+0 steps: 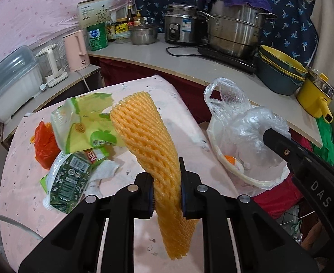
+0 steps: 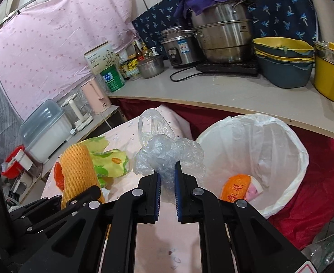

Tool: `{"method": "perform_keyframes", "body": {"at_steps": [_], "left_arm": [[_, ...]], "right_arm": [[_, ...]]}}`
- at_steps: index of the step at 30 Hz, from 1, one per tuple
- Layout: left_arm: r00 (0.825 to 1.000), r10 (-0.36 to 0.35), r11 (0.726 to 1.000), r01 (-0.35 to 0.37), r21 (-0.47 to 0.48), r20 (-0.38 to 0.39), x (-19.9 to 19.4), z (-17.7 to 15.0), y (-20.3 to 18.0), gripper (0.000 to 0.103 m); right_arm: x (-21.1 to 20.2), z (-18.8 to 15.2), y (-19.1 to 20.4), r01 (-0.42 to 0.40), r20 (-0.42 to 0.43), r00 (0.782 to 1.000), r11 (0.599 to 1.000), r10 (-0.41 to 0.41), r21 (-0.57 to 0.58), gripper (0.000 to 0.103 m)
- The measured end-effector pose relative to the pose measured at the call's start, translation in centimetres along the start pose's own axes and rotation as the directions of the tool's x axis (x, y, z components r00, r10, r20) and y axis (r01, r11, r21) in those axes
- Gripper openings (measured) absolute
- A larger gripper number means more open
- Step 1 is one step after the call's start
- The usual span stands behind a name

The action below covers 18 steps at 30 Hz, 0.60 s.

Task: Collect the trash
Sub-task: 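Carry the net and wrap over the wastebasket and open both grippers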

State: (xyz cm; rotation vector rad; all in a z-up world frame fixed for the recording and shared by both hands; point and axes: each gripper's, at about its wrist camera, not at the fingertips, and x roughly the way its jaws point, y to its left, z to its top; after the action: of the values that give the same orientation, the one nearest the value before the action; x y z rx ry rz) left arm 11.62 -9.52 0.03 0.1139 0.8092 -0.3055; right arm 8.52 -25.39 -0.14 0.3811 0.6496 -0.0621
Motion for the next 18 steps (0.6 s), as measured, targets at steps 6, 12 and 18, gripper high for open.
{"method": "perform_keyframes", "body": {"at_steps": [6,12,18], "left_arm": [[0.999,-0.039,0.997,0.039,0.067,-0.005,1.3,0.9,-4.0,0.016],[0.996,-0.088,0.987,0.091,0.135,-0.028,3.1,1.8,-7.8,0.016],[0.992,-0.121,0.974,0.127,0.189,-0.041,5.1,2.5,-10.9,0.017]], "right_arm": [[-1.0,0.5,-4.5,0.050,0.029,0.998,0.997,-0.052,0.066,0.010],[-1.3,1.0,-8.1,0.091,0.042,0.994,0.989,-0.096,0.113,0.010],[-0.5,1.3,-11.0,0.124,0.038,0.991,0.981,-0.131,0.148,0.010]]}}
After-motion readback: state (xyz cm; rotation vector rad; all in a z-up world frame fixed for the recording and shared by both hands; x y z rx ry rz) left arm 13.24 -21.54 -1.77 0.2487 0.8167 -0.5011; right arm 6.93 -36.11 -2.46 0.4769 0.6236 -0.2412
